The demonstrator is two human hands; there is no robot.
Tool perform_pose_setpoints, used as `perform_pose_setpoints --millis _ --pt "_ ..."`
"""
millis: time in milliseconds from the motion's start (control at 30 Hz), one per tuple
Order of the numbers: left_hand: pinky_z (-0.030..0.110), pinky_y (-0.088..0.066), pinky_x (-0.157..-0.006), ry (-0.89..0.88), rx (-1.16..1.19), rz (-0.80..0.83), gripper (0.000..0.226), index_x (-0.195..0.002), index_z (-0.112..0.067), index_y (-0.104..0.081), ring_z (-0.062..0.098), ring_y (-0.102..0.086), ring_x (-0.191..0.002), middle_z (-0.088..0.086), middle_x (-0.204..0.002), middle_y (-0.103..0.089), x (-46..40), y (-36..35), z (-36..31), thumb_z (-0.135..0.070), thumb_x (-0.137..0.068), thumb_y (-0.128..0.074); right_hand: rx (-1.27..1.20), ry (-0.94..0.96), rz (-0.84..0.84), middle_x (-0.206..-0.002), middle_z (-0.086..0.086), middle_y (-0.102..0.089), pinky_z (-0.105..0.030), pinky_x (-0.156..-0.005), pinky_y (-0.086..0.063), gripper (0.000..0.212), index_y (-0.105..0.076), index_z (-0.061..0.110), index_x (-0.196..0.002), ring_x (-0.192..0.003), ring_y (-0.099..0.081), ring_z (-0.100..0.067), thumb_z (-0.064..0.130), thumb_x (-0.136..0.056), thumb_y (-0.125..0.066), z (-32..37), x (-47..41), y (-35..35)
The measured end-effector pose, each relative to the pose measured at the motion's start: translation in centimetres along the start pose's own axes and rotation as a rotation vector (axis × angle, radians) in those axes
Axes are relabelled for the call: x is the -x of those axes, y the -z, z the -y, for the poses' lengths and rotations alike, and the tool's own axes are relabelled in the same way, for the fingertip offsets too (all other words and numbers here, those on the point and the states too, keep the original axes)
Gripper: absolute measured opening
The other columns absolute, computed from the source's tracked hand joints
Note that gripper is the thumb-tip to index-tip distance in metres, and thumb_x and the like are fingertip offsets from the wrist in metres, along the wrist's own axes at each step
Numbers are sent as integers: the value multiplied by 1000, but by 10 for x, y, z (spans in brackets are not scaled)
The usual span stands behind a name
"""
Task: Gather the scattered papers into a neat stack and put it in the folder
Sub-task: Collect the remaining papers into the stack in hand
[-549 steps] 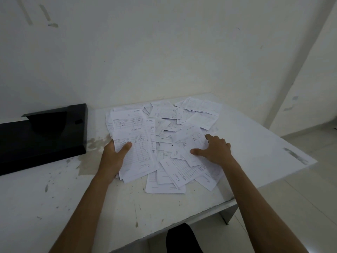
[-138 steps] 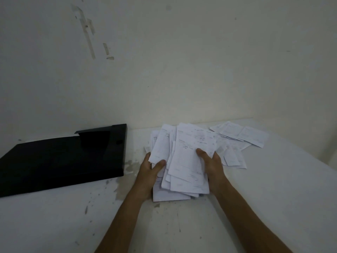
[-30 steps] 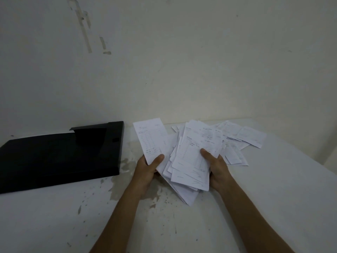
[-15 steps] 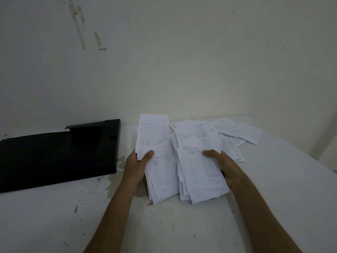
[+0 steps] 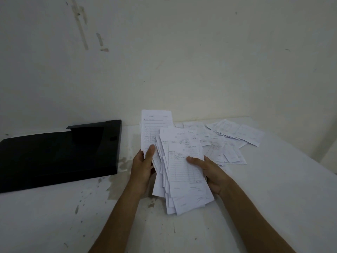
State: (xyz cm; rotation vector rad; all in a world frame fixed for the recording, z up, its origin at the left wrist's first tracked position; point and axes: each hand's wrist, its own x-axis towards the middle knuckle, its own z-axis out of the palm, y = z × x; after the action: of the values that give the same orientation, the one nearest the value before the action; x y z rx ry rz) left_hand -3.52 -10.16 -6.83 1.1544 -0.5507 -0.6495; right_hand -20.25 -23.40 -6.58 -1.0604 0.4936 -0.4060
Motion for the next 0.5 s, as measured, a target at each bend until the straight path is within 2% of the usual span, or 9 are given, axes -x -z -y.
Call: perform_pose_setpoints --millis 100,267,367,500 --pt "30 -59 -70 5 -66 -55 33 -121 -28 -63 17 -73 -92 -1 -107 -75 -1 2 -4 -45 -99 -46 66 24 -46 -122 -13 -72 -50 -96 -55 36 -62 12 -129 -112 -70 -32 15 -94 -66 1 -1 4" --pt "26 -59 -63 -43 -146 -92 26 -125 -20 -60 13 -73 -84 -1 -109 -71 0 9 -7 -25 -100 -52 -16 96 -185 -117 -13 -74 -50 -90 -58 42 -62 10 -130 -106 -72 -32 17 -90 -71 7 -3 15" --pt "24 -59 -66 -21 -183 19 26 -123 -23 -60 12 -73 -86 -4 -112 -70 3 6 -7 -17 -98 -56 -197 142 -268 -118 -14 -73 -47 -81 -61 39 -62 10 -129 -103 -72 -33 16 -91 -69 11 -4 22" --pt "27 -59 -72 22 -249 217 33 -128 -22 -59 18 -73 -95 -2 -111 -74 11 -3 -8 -17 -96 -59 -345 168 -242 -127 -18 -68 -50 -80 -61 42 -57 7 -136 -112 -68 -37 13 -95 -64 9 -5 22"
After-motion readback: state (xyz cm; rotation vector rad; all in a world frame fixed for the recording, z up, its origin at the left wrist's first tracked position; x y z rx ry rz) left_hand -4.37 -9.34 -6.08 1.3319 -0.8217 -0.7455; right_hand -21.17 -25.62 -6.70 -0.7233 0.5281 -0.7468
